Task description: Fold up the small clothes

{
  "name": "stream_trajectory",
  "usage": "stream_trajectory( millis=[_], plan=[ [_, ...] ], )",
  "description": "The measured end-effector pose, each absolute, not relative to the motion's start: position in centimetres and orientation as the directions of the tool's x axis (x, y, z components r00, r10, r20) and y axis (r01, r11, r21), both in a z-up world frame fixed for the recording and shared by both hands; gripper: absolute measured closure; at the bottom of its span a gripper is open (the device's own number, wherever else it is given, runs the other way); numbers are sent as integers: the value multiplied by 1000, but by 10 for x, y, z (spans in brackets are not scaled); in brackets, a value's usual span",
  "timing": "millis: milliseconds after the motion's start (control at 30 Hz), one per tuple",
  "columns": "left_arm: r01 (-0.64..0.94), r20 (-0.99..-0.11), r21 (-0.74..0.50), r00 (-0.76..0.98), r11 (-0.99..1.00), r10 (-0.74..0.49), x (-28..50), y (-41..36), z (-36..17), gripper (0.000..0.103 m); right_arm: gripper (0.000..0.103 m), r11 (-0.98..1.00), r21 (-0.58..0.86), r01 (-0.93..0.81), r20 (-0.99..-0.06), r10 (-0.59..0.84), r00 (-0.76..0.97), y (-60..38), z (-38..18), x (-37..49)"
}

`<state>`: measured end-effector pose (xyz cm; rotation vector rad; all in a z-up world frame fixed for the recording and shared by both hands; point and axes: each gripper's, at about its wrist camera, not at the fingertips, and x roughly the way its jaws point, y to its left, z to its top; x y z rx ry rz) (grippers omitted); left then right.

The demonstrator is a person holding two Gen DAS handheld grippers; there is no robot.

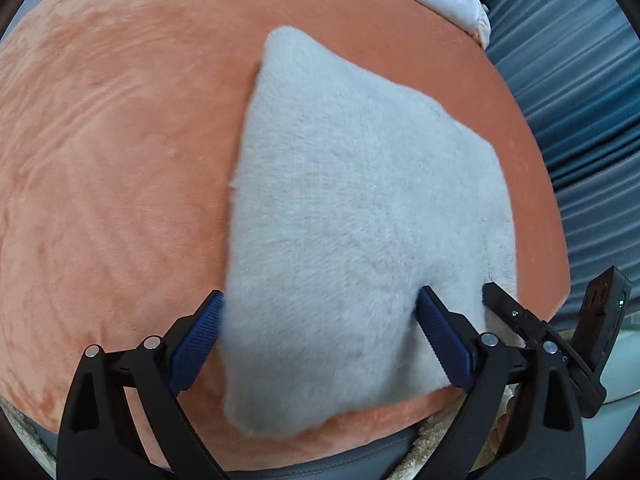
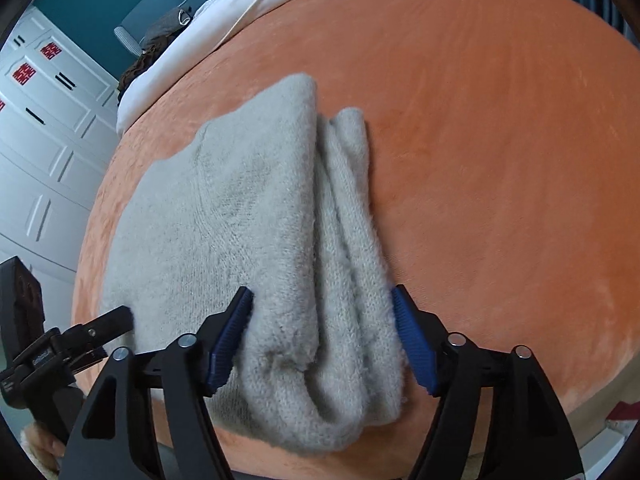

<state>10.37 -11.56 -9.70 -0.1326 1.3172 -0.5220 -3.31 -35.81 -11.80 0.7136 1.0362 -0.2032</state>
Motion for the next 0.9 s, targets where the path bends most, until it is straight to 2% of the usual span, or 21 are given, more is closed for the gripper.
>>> stream_trajectory(
  millis=[67, 167, 400, 433, 500, 533, 567, 667, 767, 900],
  plan=[
    [309, -898, -348, 162, 885, -409, 105, -127, -102, 5, 27, 748, 464, 475, -833, 186, 521, -359, -125, -33],
    [315, -906, -328, 164, 891, -391, 108, -139, -109, 5, 23, 732, 494, 470, -816, 204, 540, -360, -131, -28],
    [294, -904, -347, 150, 891, -401, 115, -149, -116, 5, 21, 729, 514, 453, -804, 225, 550, -359, -135, -3],
    [296, -902, -349, 149, 889, -404, 115, -150, -115, 5, 24, 731, 511, 453, -805, 222, 550, -358, -134, -2],
    [309, -893, -366, 148, 878, -425, 113, -147, -112, 7, 39, 740, 503, 447, -806, 214, 552, -356, -129, -1],
    [320, -889, -372, 148, 872, -433, 111, -148, -108, 14, 53, 746, 497, 443, -805, 206, 556, -354, -124, -1],
    [330, -887, -371, 152, 868, -437, 108, -145, -104, 23, 62, 753, 488, 441, -807, 195, 558, -352, -118, -3],
    [384, -878, -359, 171, 850, -448, 95, -146, -81, 42, 68, 758, 493, 428, -784, 174, 595, -349, -92, -13],
    [426, -839, -428, 141, 797, -526, 82, -145, -52, 48, 68, 762, 494, 420, -757, 139, 638, -347, -60, -35],
    [504, -782, -482, 121, 717, -611, 51, -149, -8, 48, 68, 742, 510, 436, -722, 93, 686, -350, -14, -83]
  ],
)
